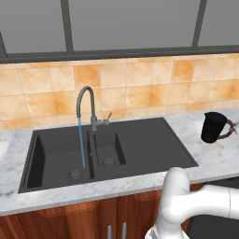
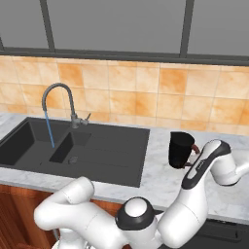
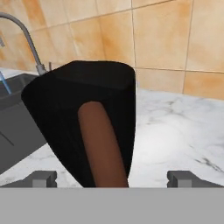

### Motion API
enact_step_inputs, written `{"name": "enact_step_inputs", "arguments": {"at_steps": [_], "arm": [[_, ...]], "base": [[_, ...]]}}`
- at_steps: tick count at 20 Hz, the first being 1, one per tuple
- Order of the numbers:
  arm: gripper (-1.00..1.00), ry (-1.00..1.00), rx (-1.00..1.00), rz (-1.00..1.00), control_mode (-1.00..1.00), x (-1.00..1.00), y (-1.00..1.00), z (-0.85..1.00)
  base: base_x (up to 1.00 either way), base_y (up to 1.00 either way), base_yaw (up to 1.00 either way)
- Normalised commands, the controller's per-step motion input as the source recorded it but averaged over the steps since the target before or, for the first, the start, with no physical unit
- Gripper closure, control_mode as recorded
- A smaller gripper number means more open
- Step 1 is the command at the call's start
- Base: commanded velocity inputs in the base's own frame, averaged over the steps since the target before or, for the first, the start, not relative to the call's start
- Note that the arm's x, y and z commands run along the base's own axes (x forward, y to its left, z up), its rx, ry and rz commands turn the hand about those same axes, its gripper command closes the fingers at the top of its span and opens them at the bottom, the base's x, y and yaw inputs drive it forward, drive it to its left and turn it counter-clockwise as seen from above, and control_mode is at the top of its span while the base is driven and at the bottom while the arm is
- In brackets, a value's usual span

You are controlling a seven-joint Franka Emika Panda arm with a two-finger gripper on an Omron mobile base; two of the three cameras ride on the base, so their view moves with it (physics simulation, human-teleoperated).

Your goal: Turn on the sink faucet and place the jug under the water for a few seconds to fill it up.

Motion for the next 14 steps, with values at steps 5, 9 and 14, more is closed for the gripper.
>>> {"name": "enact_step_inputs", "arguments": {"at_steps": [5,9,14], "arm": [[-1.0,0.04,-0.01,0.01,-1.0,0.03,0.07,-0.15],[1.0,0.03,0.0,0.0,-1.0,0.01,0.02,0.0],[1.0,0.02,0.0,0.0,-1.0,0.04,0.01,0.0]], "base": [[0.0,0.0,0.0],[0.0,0.0,0.0],[0.0,0.0,0.0]]}}
